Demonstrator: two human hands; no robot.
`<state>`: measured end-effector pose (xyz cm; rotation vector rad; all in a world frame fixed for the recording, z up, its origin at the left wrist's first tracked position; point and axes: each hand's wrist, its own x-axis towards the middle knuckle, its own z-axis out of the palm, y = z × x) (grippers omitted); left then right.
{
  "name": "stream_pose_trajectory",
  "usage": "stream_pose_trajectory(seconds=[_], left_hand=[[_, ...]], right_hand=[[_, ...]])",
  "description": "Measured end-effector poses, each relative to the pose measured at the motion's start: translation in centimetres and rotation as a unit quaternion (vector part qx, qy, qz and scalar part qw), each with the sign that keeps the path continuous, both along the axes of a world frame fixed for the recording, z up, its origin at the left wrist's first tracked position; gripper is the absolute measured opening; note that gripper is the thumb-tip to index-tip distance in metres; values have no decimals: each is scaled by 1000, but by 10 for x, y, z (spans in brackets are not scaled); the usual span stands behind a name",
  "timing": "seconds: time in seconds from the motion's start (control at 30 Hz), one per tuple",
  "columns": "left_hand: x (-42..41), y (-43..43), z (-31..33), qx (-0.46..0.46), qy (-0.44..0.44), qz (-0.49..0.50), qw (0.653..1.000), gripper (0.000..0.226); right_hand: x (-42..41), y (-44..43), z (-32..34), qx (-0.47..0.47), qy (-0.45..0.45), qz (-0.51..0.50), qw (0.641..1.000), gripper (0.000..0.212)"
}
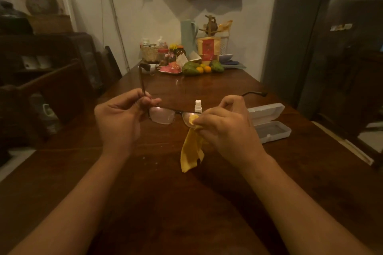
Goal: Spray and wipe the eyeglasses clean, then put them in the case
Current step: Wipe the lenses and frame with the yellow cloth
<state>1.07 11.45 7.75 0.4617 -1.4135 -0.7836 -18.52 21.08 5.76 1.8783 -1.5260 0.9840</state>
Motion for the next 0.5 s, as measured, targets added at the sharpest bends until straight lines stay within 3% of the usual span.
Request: stream_pose_trajectory(seconds=[0.13, 0.33, 0.5], left_hand=[[3, 2, 1, -40, -6, -1, 999, 10], [5, -1, 2, -42, 5, -23, 999, 17], [9, -2, 0, -64, -8, -18, 998, 8]], right_hand=[[4, -1, -2, -29, -11, -32, 999, 20], [1, -7, -5, -10, 6, -11, 1000, 45], [-6, -5, -5, -1, 0, 27, 1000, 38]])
